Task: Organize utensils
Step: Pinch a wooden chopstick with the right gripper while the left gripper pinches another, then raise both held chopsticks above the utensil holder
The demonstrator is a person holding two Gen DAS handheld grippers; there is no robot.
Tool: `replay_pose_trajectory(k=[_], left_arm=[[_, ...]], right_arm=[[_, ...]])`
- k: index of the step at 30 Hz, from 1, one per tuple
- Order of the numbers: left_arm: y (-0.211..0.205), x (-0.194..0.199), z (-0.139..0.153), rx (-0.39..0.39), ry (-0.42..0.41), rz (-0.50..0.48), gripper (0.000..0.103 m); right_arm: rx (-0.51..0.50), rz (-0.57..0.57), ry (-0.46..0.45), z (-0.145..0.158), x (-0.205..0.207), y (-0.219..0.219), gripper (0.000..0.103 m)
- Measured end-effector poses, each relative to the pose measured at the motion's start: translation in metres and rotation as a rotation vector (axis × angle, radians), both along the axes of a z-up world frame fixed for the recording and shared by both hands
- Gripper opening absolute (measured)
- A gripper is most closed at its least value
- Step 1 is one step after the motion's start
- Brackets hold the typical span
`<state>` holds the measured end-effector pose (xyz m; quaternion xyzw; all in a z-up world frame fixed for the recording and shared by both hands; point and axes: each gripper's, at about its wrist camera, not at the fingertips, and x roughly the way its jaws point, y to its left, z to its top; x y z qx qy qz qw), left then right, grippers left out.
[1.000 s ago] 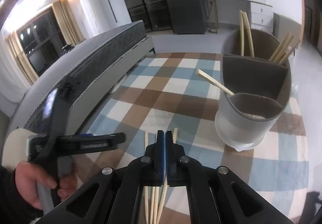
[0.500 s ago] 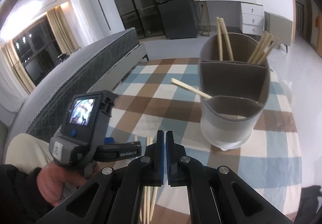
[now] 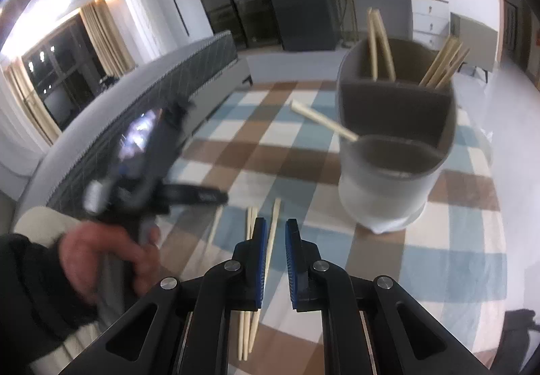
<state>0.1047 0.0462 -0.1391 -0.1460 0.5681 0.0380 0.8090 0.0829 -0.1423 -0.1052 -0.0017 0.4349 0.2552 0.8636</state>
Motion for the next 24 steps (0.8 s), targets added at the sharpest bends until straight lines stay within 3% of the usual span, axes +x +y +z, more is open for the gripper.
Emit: replay_pose_trajectory(k=[7,14,19,24], left_arm=[[0.035,-0.023,0.046,-0.071,-0.141,0.040,0.002],[0.061,-0.045,0.081,-0.144,-0.256,0.077,0.001],[0.083,-0.050,0.090,-0.200,-0.316,0.109,0.001],[0.096,-0.048,0.086,-0.220,-0.322,0.125,0.001]], right_arm=[[-0.121,0.070,0.089,-0.033,0.002,0.031,0.012],[-0.131,0.099,0.190,-0.053,0.025,0.055,0.011],[-0.169,0.172,0.208,-0.067,0.041,0.084,0.011],[-0.260,0.186,0.216,-0.083,0.055,0.108,0.011]])
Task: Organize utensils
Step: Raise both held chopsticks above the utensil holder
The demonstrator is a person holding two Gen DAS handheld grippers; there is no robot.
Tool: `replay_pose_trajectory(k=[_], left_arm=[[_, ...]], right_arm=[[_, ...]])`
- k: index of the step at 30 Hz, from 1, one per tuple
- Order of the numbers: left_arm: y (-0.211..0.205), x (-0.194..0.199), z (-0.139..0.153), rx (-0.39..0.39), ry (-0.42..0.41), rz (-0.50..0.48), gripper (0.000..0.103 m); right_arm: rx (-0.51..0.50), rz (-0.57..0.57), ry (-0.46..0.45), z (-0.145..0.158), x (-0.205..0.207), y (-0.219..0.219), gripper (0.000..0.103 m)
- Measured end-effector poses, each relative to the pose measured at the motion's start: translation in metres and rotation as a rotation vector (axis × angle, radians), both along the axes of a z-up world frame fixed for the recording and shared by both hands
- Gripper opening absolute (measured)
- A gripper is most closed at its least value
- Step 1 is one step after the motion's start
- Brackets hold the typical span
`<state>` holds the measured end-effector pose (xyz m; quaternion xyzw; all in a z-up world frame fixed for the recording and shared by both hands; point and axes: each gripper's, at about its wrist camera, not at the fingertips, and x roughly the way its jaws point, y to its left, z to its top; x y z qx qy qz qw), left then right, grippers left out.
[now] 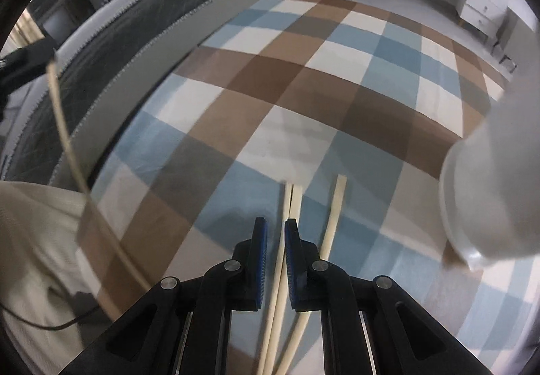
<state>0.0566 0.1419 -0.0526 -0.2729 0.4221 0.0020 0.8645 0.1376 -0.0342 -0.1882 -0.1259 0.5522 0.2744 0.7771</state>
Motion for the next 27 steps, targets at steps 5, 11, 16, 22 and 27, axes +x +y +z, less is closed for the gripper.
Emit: replay_pose_trajectory(k=[5,11,16,22,27], left_arm=[[0.004,-0.003,0.001,-0.012,-0.003,-0.012,0.001],[0.009,-0.005,0.003,-0.036,-0.009,-0.014,0.001],[0.008,-0.005,0.004,-0.039,-0.013,-0.020,0.001],[0.009,-0.005,0.004,-0.036,-0.014,-0.020,0.001],[0.008,-0.007,0.009,-0.034,-0.015,-0.021,0.001]], right_arm=[[-0.029,-0.006,0.013,-0.007,0.012,0.011,0.011],[-0.095,0.028,0.007,-0.010,0.015,0.027,0.009],[-0.127,0.045,-0.013,-0.012,0.012,0.033,0.012],[-0.148,0.058,-0.039,-0.012,0.011,0.044,0.011],[-0.097,0.028,-0.084,-0.012,0.002,0.043,0.003]])
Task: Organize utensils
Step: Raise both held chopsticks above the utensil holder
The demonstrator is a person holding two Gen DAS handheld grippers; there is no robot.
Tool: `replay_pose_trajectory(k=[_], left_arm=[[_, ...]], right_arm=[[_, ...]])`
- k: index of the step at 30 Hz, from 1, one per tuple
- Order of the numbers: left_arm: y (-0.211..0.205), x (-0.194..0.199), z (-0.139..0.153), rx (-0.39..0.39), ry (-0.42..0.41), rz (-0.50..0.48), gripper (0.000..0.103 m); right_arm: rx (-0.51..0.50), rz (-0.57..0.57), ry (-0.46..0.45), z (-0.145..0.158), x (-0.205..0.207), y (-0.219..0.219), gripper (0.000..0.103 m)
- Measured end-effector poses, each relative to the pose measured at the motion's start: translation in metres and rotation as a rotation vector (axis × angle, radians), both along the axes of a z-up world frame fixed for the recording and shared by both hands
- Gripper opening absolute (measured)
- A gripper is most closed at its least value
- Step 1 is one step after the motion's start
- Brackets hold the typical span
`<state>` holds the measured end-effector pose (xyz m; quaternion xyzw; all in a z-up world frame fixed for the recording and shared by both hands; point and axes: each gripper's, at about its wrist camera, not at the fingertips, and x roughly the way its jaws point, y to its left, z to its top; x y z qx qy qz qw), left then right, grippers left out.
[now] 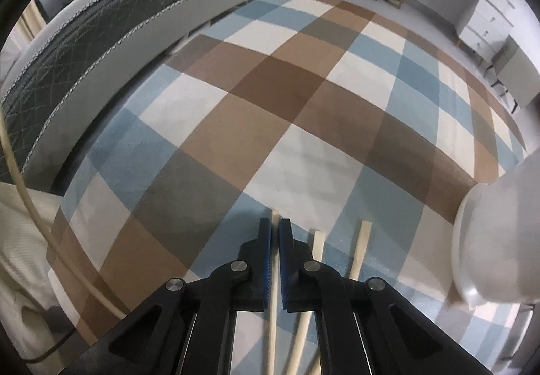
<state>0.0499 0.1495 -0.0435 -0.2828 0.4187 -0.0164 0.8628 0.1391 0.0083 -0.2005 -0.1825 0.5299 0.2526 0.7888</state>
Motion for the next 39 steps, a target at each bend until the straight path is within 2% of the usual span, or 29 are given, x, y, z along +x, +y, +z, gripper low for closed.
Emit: replay_pose_trajectory(k=[3,8,12,18,24,31,39], left_arm=[[-0.008,-0.004,0.006,0.031,-0.017,-0.015,0.001],[-0.026,-0.008,0.014,0.075,-0.023,-0.049,0.001],[-0.047,-0.013,0.023,0.110,-0.025,-0.092,0.001],[-0.082,-0.015,0.037,0.161,-0.024,-0.170,0.001],[-0.120,-0.014,0.070,0.196,-0.073,-0.250,0.001],[-0.149,0.000,0.125,0.142,-0.162,-0.316,0.001],[-0.170,0.050,0.181,0.030,-0.257,-0.355,0.001]], right_arm=[[0.057,-0.018,-0.065,0.014,-0.011,-0.010,0.003],[0.259,-0.105,-0.190,0.070,-0.039,-0.056,0.003],[0.383,-0.182,-0.257,0.102,-0.055,-0.095,0.003],[0.532,-0.305,-0.329,0.134,-0.066,-0.145,0.003],[0.672,-0.393,-0.437,0.172,-0.066,-0.181,0.004],[0.738,-0.438,-0.608,0.225,-0.058,-0.220,0.004],[0.755,-0.455,-0.799,0.277,-0.017,-0.251,0.004]])
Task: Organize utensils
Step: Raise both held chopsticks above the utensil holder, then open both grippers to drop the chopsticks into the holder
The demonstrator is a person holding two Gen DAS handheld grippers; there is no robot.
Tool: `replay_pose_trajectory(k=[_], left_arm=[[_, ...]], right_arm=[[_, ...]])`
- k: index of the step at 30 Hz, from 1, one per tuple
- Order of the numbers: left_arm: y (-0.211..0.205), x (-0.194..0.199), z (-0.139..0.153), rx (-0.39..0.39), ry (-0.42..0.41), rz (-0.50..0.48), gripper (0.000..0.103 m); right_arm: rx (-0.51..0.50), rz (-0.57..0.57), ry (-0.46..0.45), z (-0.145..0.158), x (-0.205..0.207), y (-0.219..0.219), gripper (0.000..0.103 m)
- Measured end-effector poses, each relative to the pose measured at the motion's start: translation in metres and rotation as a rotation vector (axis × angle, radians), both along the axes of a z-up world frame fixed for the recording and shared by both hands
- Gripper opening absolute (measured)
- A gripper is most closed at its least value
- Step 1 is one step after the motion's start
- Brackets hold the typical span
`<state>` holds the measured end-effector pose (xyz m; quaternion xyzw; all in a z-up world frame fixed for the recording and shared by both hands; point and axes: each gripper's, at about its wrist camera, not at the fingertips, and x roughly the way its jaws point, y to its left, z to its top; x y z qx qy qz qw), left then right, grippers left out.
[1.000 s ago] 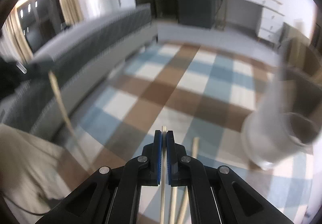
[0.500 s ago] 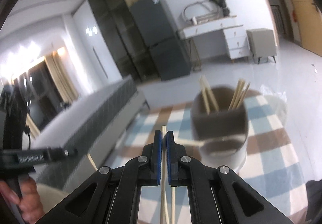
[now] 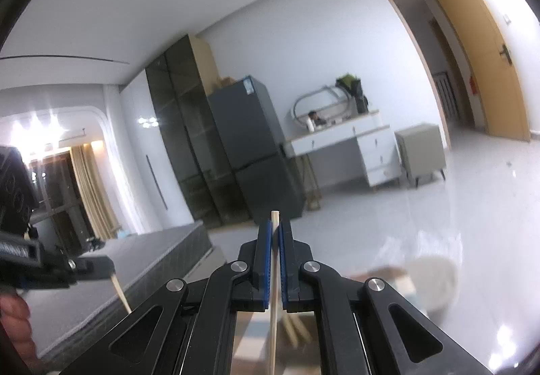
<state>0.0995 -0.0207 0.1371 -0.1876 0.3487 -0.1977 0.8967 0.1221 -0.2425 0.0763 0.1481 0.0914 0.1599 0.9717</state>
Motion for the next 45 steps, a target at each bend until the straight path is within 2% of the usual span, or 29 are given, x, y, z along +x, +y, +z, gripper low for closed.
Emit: replay_pose_trajectory(k=[4,7,12,15,18,27,40,45], left_arm=[[-0.012,0.033,0.008,-0.001,-0.048,0.001,0.001],[-0.020,0.058,0.001,0.012,-0.061,0.001,0.001],[-0.027,0.095,-0.021,0.027,-0.033,-0.003,0.001],[-0.026,0.110,-0.030,0.015,-0.014,-0.004,0.001],[-0.031,0.119,-0.036,0.028,-0.012,-0.010,0.001],[-0.041,0.117,-0.045,0.078,-0.055,-0.011,0.001],[-0.045,0.102,-0.055,0.126,0.000,-0.038,0.001],[-0.054,0.096,-0.058,0.153,0.057,-0.080,0.001]], right_arm=[[-0.010,-0.013,-0.038,0.007,0.032,0.000,0.004],[-0.014,-0.029,-0.057,0.005,0.056,0.003,0.004],[0.008,-0.079,-0.050,-0.017,0.087,0.010,0.004],[0.037,-0.072,-0.046,-0.031,0.099,0.010,0.004],[0.026,-0.081,-0.040,-0.044,0.105,0.013,0.004],[-0.033,-0.111,-0.050,-0.064,0.100,0.018,0.004],[-0.082,-0.098,-0.006,-0.066,0.085,0.013,0.004],[-0.096,-0.062,0.038,-0.067,0.073,0.011,0.004]])
